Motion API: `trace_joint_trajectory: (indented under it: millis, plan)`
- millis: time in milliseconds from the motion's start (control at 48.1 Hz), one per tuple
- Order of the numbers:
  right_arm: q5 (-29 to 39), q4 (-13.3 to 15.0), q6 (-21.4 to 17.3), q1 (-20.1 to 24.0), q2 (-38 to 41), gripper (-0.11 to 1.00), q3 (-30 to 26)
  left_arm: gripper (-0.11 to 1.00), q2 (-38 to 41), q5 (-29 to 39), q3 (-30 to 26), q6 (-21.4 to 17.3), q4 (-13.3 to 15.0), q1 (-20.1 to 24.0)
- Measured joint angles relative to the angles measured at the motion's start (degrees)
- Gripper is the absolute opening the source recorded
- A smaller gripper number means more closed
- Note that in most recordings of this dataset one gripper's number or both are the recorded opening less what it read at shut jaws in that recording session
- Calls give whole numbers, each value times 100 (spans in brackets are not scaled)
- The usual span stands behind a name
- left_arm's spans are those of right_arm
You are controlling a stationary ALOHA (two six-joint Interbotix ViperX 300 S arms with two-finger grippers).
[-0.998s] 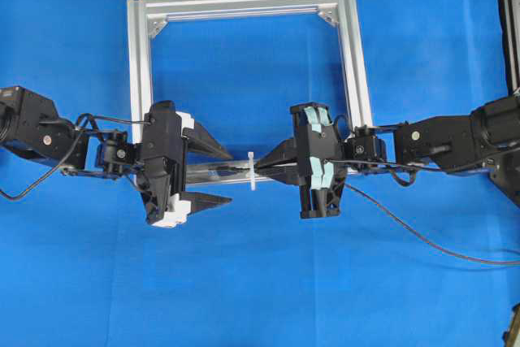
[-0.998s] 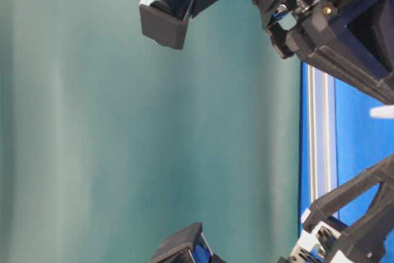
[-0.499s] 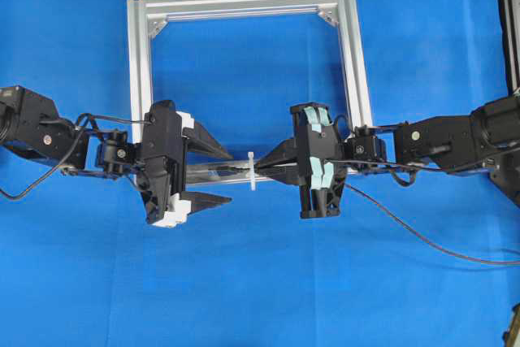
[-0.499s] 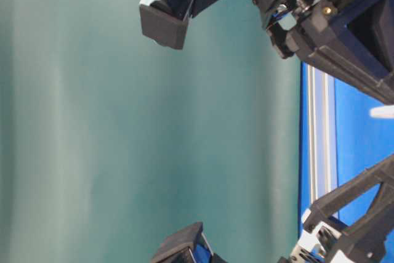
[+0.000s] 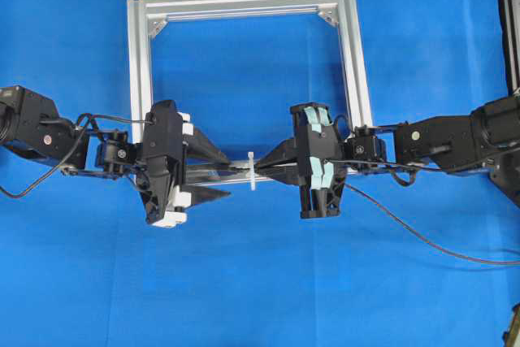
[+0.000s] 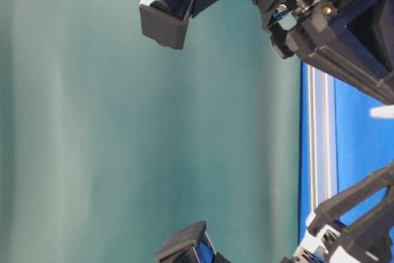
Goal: Insert the wire through the string loop located in the center.
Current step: 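Open the right gripper and pull the plug leftward with the left gripper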
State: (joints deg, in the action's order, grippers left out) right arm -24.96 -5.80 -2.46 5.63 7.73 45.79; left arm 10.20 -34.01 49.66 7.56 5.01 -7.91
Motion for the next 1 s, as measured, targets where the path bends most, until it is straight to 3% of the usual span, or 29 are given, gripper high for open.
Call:
trace_joint_trajectory:
  millis: [146, 541, 603, 666, 874, 915, 998]
  plan:
    - [0, 9, 18, 0, 0, -4, 0, 8, 0, 26, -18, -18, 9, 53]
    - [-9, 26, 26, 9, 0, 1, 0, 8, -9, 44, -18, -18, 9, 62]
    - [0, 26, 0, 0, 0, 9, 0, 8, -9, 44, -18, -26, 0, 62]
    - [-9, 18, 0, 0, 0, 24, 0, 8, 0, 44, -18, -26, 9, 53]
    - [-9, 18, -9, 0, 0, 85, 0, 8, -9, 53, -18, -26, 9, 53]
    - [0, 26, -9, 9, 0, 89, 0, 8, -9, 53, -18, -26, 0, 53]
    - [-9, 18, -9, 0, 0, 83, 9, 8, -9, 53, 0, -26, 9, 53]
